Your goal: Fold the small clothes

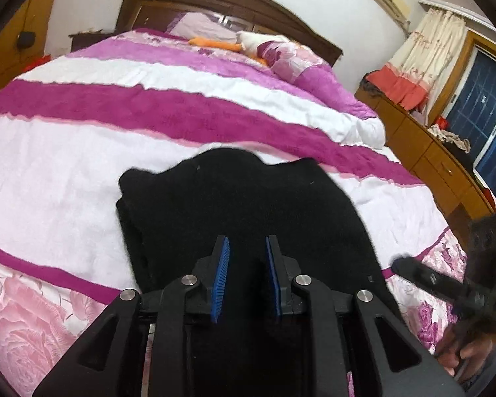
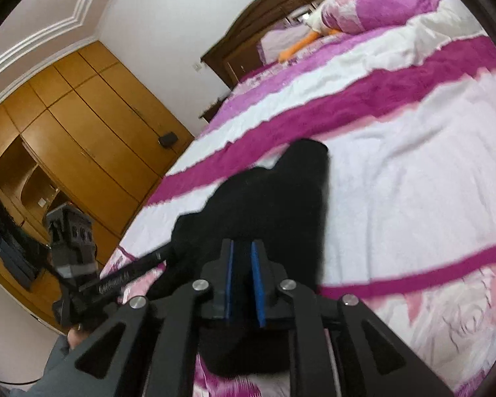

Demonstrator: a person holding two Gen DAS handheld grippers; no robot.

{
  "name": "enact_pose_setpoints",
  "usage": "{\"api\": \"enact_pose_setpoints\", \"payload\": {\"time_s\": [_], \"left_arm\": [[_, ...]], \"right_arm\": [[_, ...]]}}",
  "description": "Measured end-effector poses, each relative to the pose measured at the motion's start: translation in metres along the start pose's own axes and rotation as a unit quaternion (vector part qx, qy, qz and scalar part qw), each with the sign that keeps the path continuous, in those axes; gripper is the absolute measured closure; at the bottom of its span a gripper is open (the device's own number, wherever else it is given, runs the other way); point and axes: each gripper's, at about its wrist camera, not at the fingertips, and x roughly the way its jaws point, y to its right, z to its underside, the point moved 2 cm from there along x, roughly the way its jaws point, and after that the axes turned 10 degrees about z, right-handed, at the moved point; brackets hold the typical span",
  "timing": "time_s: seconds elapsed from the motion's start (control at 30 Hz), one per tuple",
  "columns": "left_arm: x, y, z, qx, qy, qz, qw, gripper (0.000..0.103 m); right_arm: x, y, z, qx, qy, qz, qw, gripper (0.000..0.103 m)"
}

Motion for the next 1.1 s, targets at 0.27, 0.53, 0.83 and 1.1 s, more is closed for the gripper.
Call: {"api": "enact_pose_setpoints", "payload": {"time_s": [0.27,0.53,0.83,1.1], "left_arm": [[0.008,0.001,0.007,0.004,-0.013,-0.008,0.9999,0.099],[0.010,-0.007,0.007,-0.016,-0.018,0.001,0.9997,0.099],[-0.031,-0.008,-0.006,-0.035,0.045,0.048,0.9972,0.074],[-0.025,-0.033,-0.002,-0.057,0.019,-0.019,0.9980,0.042]], "right_arm": [[0.014,0.006,0.016,-0.008,-0.004,-0.024,1.000,0.090],[0.048,0.014,0.032,-0.032,-0.042,0.042,0.998,0.103],[0.012,0.010,0.019,0.026,-0.002,-0.031,0.999,0.084],[0.030,0.018,0.004,0.052,-0.024,-0.019,0.998,0.040]]}}
